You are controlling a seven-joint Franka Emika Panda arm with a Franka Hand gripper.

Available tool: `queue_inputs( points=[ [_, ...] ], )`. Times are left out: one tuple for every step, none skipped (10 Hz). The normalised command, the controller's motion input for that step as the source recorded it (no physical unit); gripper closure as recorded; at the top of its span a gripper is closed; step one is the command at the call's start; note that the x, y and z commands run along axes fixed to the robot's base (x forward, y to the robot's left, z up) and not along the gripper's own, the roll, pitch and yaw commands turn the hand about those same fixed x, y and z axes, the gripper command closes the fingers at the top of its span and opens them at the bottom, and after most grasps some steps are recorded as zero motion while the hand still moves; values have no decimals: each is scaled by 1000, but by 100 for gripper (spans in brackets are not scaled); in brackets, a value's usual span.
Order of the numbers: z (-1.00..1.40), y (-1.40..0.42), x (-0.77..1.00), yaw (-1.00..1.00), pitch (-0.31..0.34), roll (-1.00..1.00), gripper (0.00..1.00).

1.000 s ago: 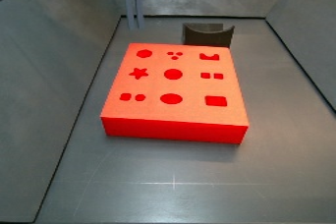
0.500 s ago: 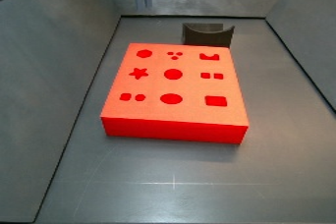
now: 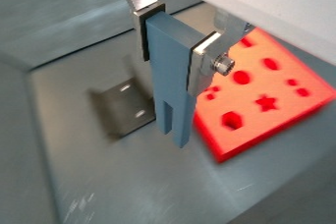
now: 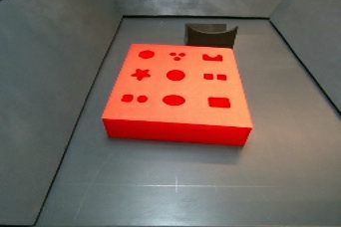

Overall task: Pick up the double-square object. Move up. Move to above the board. Insert the double-square object.
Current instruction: Move to above the board.

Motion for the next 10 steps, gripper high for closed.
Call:
queue_inputs(
  points=[
    [268, -1000, 203, -1000, 235, -229, 100],
    [265, -1000, 210, -974, 298, -219, 100],
    [265, -1000, 222, -695, 284, -153, 100],
    [266, -1000, 236, -445, 258, -121, 100],
    [267, -1000, 245, -265, 222, -87, 100],
    [270, -1000, 260, -95, 178, -45, 100],
    [271, -1000, 272, -15, 149, -24, 100],
    [273, -1000, 290, -13, 127, -10, 100],
    [229, -821, 262, 7, 130, -4, 100],
    [180, -627, 221, 7, 127, 3, 100]
  ],
)
